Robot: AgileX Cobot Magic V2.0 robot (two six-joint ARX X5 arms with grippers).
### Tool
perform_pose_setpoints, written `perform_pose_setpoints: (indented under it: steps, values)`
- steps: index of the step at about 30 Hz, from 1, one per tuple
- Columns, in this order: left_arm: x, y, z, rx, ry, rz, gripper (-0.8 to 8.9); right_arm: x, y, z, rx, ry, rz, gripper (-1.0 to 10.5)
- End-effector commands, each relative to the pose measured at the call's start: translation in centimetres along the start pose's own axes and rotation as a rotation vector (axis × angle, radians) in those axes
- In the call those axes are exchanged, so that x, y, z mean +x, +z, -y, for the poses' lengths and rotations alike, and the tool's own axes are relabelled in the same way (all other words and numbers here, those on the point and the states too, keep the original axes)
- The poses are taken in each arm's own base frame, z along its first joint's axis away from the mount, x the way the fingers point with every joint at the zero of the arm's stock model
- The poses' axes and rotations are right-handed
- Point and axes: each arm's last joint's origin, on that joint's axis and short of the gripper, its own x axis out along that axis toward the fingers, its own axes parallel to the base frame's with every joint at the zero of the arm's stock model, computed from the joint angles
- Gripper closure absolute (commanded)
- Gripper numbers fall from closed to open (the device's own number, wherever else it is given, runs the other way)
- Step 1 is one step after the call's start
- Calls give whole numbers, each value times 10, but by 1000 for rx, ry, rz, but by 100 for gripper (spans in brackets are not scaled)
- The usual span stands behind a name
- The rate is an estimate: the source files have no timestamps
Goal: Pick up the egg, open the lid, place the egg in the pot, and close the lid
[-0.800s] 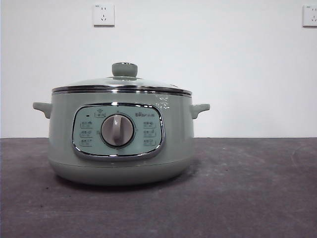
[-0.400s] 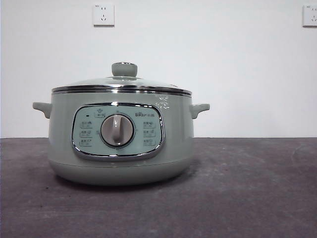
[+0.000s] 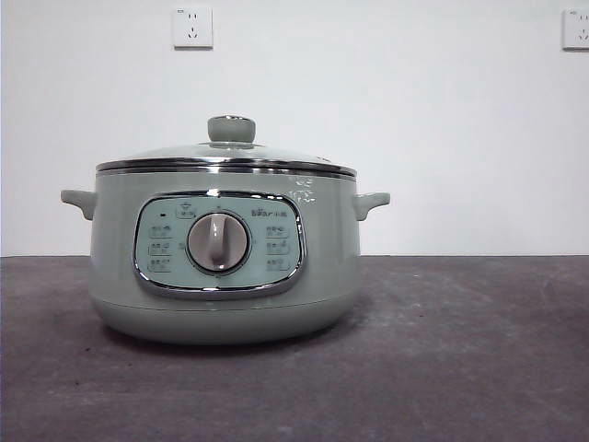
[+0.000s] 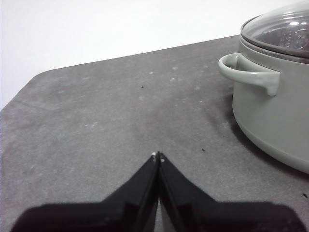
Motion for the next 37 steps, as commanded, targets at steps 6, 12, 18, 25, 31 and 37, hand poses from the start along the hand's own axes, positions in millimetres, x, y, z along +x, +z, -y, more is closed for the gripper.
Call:
perform_pose_setpoints:
  steps: [6,12,18,25,31,37]
  values:
    - [1,-5,0,-11,6,-13,817,-1,-2,2,-124,-95,-17,946]
    - [1,-5,0,-11,6,-13,817,-19,-13,7,-98,-205,18,946]
    - [1,-5,0,-11,6,-13,817,-52,-30,17,35,-356,140,946]
    - [1,-5,0,-11,6,-12,817,-86,-39,12,-31,-520,559,946]
    - [1,-5,0,-11,6,-13,817,-59,-63,22,-82,-567,722,947]
    - [1,-4,0,-11,6,-12,817,-6,-104,37,-59,-558,729,948]
